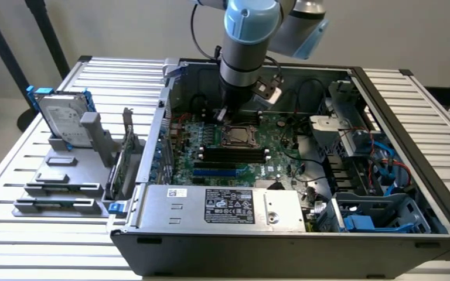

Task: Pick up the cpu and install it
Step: 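Install the first cpu locking lever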

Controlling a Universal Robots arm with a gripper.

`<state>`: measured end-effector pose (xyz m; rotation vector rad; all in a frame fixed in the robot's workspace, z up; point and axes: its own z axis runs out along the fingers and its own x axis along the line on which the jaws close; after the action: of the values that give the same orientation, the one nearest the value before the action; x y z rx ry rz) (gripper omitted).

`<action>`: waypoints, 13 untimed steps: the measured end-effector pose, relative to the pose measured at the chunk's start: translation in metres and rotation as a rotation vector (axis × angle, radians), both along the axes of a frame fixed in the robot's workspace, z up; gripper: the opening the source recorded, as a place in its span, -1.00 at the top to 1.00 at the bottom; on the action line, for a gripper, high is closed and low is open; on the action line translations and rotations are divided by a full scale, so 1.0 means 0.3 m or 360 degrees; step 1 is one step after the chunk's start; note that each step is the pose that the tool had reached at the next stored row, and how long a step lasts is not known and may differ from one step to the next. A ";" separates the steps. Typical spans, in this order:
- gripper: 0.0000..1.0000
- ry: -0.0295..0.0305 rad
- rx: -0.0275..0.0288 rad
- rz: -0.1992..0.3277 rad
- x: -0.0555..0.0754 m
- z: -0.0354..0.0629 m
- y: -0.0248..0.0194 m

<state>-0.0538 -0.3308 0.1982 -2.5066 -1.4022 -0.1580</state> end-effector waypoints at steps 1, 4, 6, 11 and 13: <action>0.79 -0.00001 -0.00005 -0.0001 0.003 -0.001 0.000; 0.79 -0.00002 -0.00023 -0.0004 0.010 -0.003 0.001; 0.79 -0.00002 -0.00034 -0.0006 0.015 -0.005 0.001; 0.79 -0.00001 -0.00073 -0.0012 0.028 -0.006 0.003; 0.79 -0.00001 -0.00098 -0.0014 0.033 -0.007 0.004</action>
<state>-0.0439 -0.3297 0.1962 -2.5179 -1.3942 -0.1556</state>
